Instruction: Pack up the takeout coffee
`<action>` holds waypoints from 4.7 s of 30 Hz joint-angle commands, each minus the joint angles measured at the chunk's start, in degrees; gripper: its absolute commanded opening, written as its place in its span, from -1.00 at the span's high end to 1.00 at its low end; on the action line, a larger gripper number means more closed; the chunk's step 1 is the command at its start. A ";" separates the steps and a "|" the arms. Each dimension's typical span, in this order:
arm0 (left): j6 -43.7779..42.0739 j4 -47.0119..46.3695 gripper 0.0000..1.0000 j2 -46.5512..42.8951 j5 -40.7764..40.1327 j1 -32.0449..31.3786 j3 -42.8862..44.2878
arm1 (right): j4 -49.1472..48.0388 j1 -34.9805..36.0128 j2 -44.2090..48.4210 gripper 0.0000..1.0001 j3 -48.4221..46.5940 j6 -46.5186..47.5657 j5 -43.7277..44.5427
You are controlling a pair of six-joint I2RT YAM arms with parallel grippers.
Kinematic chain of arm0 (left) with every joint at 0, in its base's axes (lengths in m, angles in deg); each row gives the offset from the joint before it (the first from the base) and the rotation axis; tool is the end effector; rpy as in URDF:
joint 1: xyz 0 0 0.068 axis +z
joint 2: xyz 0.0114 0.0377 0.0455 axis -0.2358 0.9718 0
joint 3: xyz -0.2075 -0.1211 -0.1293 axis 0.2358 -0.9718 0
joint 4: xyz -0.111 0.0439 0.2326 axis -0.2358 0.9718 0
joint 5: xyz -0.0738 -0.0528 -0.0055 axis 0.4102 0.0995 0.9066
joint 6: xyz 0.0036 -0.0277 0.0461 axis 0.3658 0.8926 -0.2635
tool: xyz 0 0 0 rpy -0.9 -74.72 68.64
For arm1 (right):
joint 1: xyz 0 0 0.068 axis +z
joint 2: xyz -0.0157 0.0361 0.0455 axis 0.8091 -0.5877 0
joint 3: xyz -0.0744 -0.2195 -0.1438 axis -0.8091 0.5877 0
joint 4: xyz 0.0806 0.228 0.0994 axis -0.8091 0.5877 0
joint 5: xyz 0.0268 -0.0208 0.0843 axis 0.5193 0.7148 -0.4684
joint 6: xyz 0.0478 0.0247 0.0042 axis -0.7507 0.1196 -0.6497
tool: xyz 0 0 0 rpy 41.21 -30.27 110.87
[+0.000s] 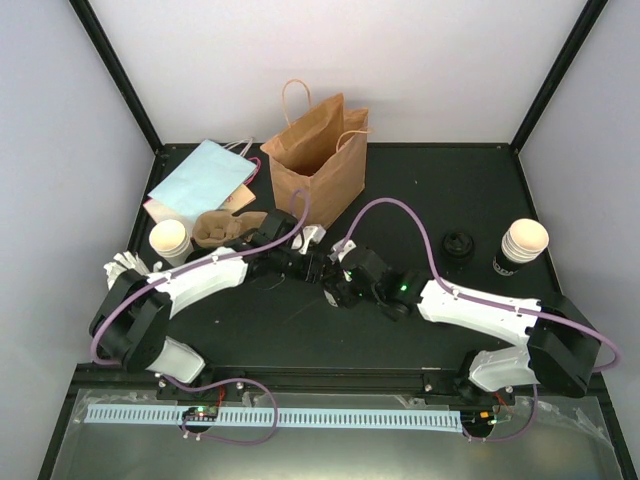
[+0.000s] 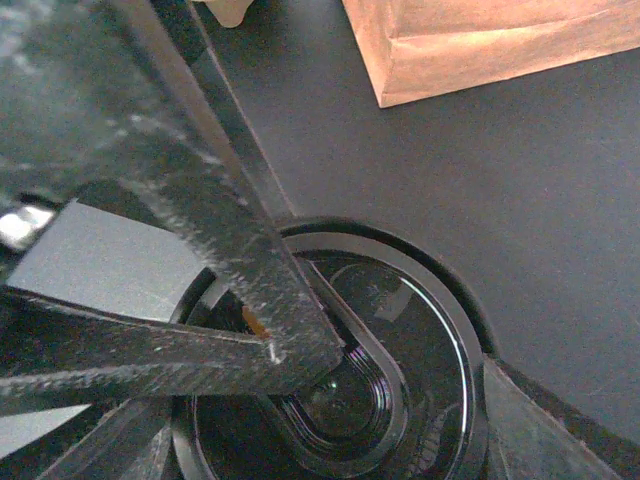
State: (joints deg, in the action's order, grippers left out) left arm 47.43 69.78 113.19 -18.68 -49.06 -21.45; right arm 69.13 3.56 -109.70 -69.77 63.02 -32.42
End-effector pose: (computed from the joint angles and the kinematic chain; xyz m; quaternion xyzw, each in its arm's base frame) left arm 0.2281 -0.1856 0.2031 0.1619 0.8907 -0.3985 0.1474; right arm 0.1529 0.2288 0.2180 -0.2940 0.8794 0.1538 0.3414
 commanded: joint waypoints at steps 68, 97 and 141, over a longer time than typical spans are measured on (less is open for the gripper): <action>-10.97 29.11 -0.97 -4.83 -30.45 -19.14 21.94 | 13.62 -10.70 26.94 -0.94 7.57 -28.11 -20.41; 0.42 33.30 -0.79 7.36 -40.68 -21.18 28.22 | 3.71 -22.82 22.74 -0.19 13.60 -27.76 -32.98; -0.48 32.88 -0.49 12.45 -38.84 -21.97 29.16 | -6.75 -28.06 9.36 -0.07 11.26 -27.23 -41.39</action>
State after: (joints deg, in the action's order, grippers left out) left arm 47.28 102.07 124.58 -57.98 -70.32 6.42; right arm 64.51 -23.74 -99.60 -56.68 34.54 -72.13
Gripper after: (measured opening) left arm 0.755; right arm 0.537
